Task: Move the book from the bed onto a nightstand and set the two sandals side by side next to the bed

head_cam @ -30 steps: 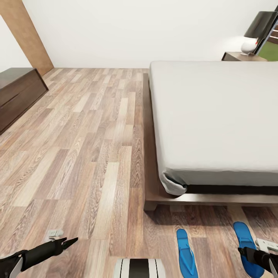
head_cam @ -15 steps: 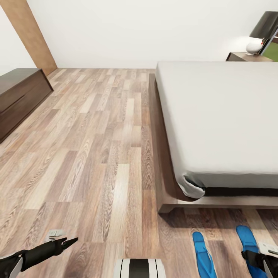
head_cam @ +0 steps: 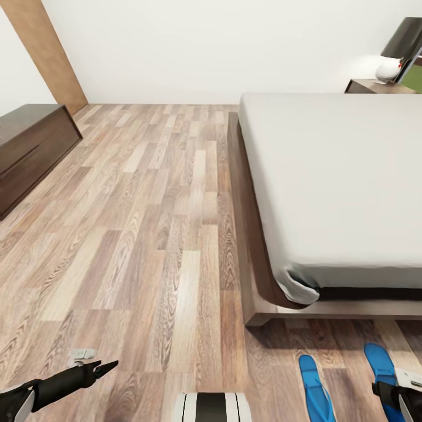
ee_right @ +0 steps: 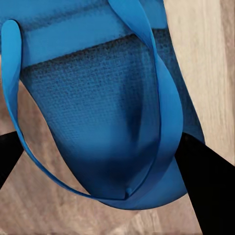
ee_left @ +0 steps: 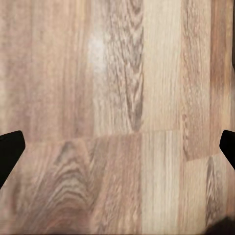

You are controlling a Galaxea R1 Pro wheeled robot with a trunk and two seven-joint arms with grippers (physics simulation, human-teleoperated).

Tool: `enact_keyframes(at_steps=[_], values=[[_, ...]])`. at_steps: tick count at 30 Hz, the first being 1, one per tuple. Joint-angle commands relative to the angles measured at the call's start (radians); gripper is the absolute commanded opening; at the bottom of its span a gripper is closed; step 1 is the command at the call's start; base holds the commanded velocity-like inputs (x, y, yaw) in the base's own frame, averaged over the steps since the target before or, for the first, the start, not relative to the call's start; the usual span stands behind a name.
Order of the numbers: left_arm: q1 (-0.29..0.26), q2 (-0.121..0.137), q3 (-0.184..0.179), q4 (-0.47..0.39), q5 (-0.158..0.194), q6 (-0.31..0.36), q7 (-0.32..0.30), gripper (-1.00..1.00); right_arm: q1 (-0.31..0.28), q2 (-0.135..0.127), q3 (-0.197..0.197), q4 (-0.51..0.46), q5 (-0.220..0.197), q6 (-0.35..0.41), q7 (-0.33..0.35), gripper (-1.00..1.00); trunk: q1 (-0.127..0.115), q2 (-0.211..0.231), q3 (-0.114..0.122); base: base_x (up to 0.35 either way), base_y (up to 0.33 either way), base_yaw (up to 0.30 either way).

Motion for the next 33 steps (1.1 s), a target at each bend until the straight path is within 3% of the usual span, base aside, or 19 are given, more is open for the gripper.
enact_keyframes(at_steps=[1, 15, 29, 30, 33], values=[[-0.001, -0.001, 0.009, -0.001, -0.007, 0.01, -0.006, 1.0, -0.001, 0.001, -0.006, -0.002, 0.01, 0.004, 0.007, -1.0, 0.0, 0.0, -0.001, 0.033, 0.235, 0.0], [-0.001, -0.005, 0.009, -0.001, -0.007, 0.01, 0.002, 1.0, -0.001, 0.001, -0.006, -0.002, 0.009, 0.005, 0.011, -1.0, 0.0, 0.0, -0.001, -0.025, 0.064, 0.0], [-0.001, -0.019, 0.009, -0.001, -0.01, 0.009, 0.006, 1.0, -0.001, 0.004, -0.004, -0.002, 0.004, 0.005, 0.02, -1.0, 0.0, 0.0, -0.001, -0.001, -0.121, 0.0], [-0.001, -0.019, 0.009, -0.001, -0.01, 0.009, 0.005, 1.0, -0.001, 0.009, -0.002, -0.001, 0.003, 0.006, 0.023, -1.0, 0.0, 0.0, -0.001, 0.0, -0.004, 0.0], [-0.001, -0.019, 0.009, -0.001, -0.01, 0.009, 0.005, 1.0, -0.001, 0.1, 0.013, -0.001, 0.006, 0.004, 0.034, -1.0, 0.0, 0.0, -0.001, 0.0, -0.001, 0.0]])
